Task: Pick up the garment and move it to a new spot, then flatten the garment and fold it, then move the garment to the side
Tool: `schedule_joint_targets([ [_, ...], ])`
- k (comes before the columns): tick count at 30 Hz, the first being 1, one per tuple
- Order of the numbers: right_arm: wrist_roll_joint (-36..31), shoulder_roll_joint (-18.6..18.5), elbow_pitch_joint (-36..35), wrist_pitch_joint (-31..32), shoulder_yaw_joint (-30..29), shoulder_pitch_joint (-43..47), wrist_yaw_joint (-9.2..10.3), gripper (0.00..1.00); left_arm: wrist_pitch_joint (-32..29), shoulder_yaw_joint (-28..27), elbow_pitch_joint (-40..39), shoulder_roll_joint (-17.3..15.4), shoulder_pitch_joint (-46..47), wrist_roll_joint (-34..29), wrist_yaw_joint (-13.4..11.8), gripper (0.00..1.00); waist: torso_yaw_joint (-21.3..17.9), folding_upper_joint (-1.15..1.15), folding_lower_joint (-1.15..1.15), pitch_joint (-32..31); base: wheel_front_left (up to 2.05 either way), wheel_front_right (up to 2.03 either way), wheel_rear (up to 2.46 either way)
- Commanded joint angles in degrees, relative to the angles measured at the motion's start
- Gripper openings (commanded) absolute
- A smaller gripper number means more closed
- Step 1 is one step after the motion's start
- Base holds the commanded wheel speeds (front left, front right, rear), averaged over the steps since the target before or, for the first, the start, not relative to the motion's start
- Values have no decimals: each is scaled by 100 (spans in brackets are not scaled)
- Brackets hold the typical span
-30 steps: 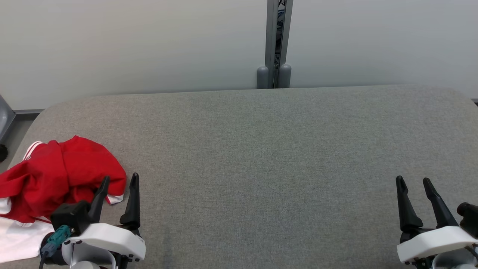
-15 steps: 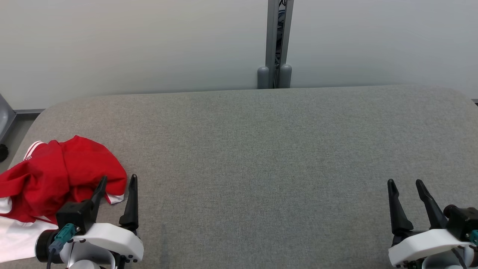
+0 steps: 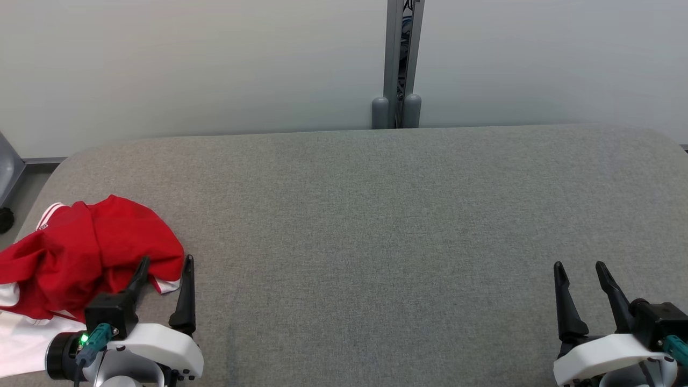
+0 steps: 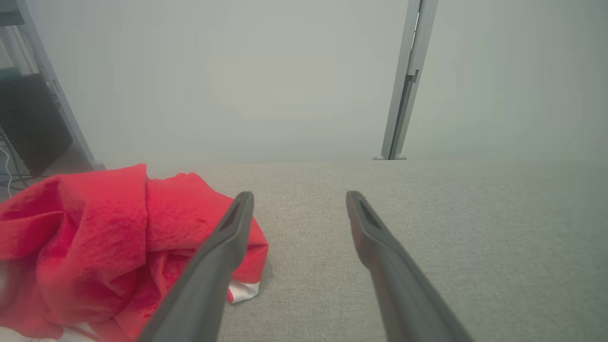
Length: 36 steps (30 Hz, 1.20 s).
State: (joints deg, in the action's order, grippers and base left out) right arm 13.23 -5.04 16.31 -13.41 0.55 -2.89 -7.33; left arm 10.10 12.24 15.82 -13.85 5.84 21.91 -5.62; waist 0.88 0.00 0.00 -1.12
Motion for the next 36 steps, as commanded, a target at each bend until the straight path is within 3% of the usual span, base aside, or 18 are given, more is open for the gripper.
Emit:
schedule_joint_targets([
  [1,-153,19,25,-43,-44,-23,-25,100,47,-32,13,-31,108,-91,-41,100,3,0,0,0,0,0,0],
  [15,-761,187,112,-107,-105,-82,-28,100,35,-4,229,-81,208,-434,-116,100,15,0,0,-14,0,0,0],
  [25,-667,196,103,-101,-124,-64,-22,100,38,5,268,-37,220,-301,-133,100,111,0,0,-3,0,0,0],
  [36,-593,202,10,-58,174,-33,-22,100,30,59,335,-42,315,-272,-130,100,917,0,0,37,0,0,0],
])
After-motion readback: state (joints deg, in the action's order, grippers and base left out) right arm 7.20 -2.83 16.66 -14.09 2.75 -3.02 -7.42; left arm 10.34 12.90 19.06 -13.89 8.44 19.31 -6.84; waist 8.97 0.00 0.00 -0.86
